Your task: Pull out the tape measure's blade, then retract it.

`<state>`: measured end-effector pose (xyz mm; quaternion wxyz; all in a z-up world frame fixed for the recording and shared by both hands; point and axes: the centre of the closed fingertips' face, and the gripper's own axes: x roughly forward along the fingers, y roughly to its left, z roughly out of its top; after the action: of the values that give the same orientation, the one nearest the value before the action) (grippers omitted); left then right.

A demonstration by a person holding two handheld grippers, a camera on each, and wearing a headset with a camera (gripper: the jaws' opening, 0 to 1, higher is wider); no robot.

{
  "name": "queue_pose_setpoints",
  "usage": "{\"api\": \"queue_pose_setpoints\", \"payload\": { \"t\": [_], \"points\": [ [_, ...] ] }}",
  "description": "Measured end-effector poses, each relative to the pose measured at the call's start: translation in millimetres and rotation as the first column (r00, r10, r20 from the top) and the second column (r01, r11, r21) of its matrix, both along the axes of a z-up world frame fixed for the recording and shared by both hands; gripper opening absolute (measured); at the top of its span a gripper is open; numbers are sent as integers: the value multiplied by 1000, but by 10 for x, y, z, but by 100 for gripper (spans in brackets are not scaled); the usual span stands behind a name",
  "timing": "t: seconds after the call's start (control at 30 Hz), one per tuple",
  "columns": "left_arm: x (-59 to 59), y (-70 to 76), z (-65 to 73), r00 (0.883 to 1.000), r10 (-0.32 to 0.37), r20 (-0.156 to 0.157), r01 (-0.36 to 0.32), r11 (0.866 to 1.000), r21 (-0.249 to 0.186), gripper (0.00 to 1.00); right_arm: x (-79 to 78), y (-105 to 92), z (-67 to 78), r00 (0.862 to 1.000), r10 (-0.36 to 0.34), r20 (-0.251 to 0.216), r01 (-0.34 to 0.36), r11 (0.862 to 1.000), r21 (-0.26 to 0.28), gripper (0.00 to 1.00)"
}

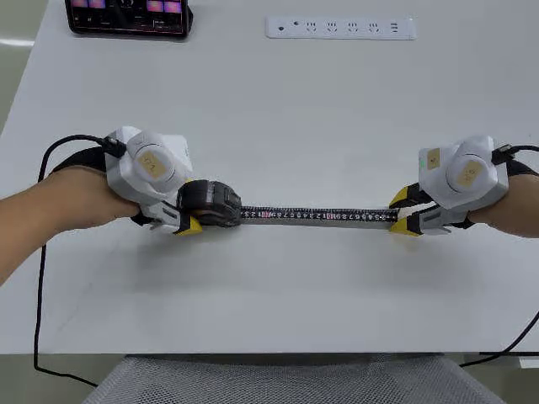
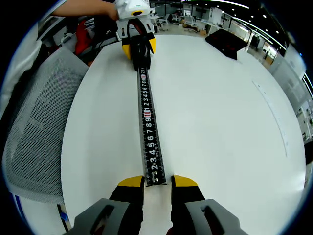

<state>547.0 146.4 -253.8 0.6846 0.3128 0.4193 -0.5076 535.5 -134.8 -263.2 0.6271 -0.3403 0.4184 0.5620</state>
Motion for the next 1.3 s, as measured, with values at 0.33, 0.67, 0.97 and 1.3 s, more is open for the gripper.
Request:
{"api": "queue_pose_setpoints", "payload": {
  "t": [0.33,0.67,0.97,1.3],
  "points": [
    [16,24,52,999,34,2,-34,999,-30,38,48,77,125,994,-103,-41,107,989,102,22],
    [-13,2,86,998,55,-4,-55,996,-63,40,43,86,151,993,-117,-28,120,985,123,23],
    [-41,99,246,992,126,15,-123,983,-139,42,-17,128,275,985,-175,-2,172,967,190,32],
    [-151,214,376,974,222,35,-210,955,-210,45,-94,80,388,965,-259,29,246,941,233,36]
  ]
}}
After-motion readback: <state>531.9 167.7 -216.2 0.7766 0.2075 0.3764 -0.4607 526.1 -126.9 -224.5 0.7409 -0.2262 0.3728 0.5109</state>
